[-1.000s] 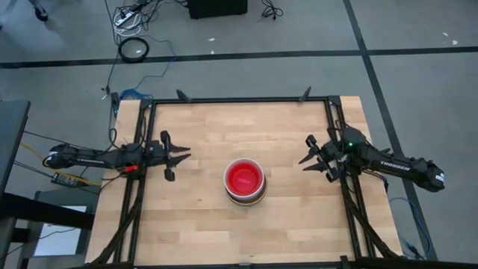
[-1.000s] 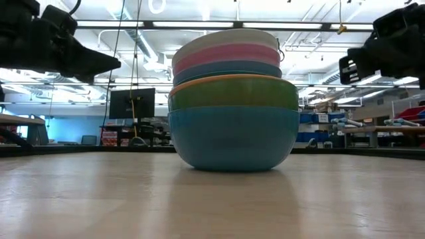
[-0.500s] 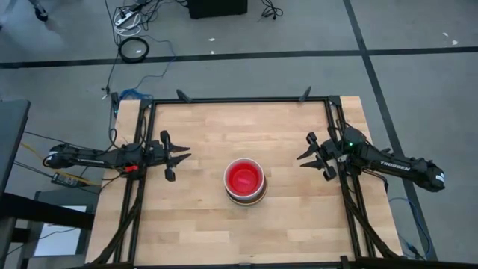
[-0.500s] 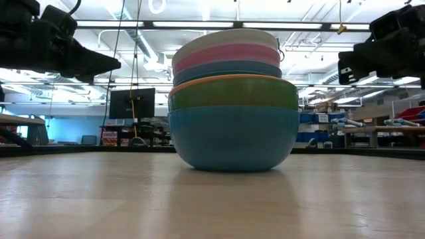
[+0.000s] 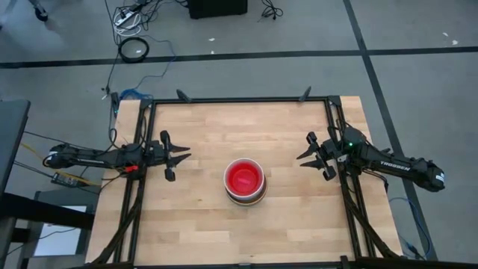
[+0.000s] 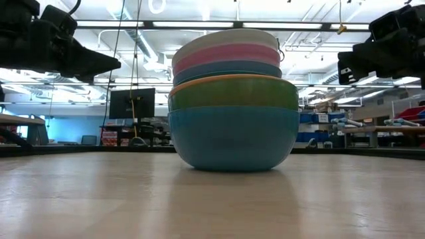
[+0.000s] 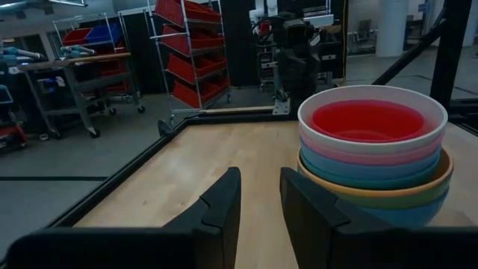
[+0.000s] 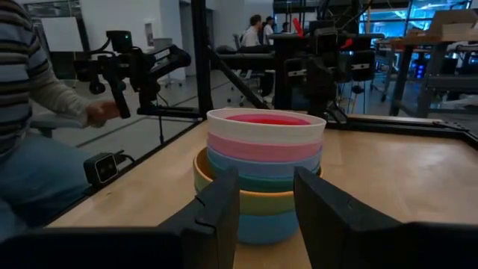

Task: Nest bowls inside each other
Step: Return to Home Position

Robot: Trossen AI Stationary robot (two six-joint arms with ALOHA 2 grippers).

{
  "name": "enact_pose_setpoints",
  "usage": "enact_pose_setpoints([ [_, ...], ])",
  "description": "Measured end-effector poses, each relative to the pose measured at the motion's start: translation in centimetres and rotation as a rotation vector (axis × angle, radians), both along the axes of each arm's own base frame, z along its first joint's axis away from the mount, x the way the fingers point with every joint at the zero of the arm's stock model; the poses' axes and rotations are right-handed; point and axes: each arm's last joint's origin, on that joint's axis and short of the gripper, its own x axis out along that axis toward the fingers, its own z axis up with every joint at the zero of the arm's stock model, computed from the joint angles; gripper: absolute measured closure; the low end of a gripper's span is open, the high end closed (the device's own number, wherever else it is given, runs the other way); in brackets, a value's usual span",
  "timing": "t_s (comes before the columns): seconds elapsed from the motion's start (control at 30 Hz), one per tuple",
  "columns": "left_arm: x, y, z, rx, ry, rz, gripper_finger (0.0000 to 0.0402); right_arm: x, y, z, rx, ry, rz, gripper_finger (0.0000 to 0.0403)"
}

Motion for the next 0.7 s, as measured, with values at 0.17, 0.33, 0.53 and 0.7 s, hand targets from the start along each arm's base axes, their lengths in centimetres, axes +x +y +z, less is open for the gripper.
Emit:
enact_pose_setpoints([
  [0.17,0.0,0.0,0.0,0.000,0.000,0.000,0.0298,0.0,0.0,0.0,-0.012,-0.004,-0.001,0.0284],
  [0.33,0.0,0.0,0.0,0.000,0.000,0.000,0.0298,0.0,-0.2,0.1,-0.146,-0.051,-0.071,0.0286],
  [0.53,0.0,0.0,0.0,0.000,0.000,0.000,0.0298,0.0,-0.1,0.5,-0.090,-0.069,-0.061,0.0284],
  [0.7,0.0,0.0,0.0,0.000,0.000,0.000,0.0298,-0.3,0.4,2.0,0.075,-0.148,0.092,0.0286],
])
